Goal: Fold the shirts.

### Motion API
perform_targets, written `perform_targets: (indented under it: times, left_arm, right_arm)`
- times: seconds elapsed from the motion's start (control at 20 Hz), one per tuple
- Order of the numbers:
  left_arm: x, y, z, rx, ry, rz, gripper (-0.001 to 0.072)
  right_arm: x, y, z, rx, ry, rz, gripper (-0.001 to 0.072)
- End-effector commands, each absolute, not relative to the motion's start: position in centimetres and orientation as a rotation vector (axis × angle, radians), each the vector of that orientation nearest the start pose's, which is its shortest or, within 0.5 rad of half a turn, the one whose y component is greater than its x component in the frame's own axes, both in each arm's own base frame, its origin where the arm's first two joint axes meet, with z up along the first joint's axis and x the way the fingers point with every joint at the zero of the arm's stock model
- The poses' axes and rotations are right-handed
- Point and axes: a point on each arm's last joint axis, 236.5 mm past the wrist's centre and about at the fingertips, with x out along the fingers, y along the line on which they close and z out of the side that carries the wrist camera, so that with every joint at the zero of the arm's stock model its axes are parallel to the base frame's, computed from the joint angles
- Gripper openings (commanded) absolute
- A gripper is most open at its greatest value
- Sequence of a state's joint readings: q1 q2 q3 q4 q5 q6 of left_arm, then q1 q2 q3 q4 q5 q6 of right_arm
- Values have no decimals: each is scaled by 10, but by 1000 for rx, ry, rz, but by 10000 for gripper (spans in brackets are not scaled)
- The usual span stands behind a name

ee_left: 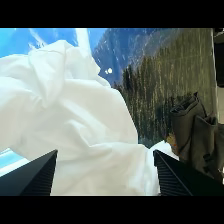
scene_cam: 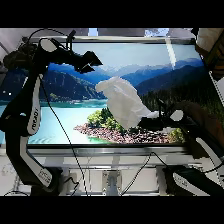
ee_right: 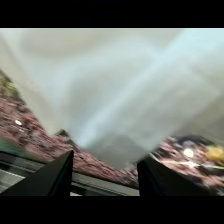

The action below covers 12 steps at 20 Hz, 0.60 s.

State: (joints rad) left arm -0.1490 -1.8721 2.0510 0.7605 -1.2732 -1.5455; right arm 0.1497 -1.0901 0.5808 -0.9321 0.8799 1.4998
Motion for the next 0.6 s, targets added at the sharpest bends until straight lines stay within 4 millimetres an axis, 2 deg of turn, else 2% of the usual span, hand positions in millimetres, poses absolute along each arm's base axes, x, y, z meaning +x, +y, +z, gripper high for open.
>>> perform_targets:
  times: [0.0, 0.3, 0.45, 0.55]
  left_arm:
    - [528, -238, 114, -520, 1064, -678, 685]
    - [527, -235, 80, -510, 1127, -651, 685]
    - [531, -235, 70, -504, 1128, -651, 685]
    - [533, -235, 68, -487, 1118, -659, 685]
  right_arm:
    - [283, 177, -62, 630, 1296, 335, 462]
    - [272, 198, -89, 684, 1390, 298, 461]
    - [281, 208, -99, 741, 1375, 265, 461]
    - [275, 216, -106, 759, 1411, 264, 461]
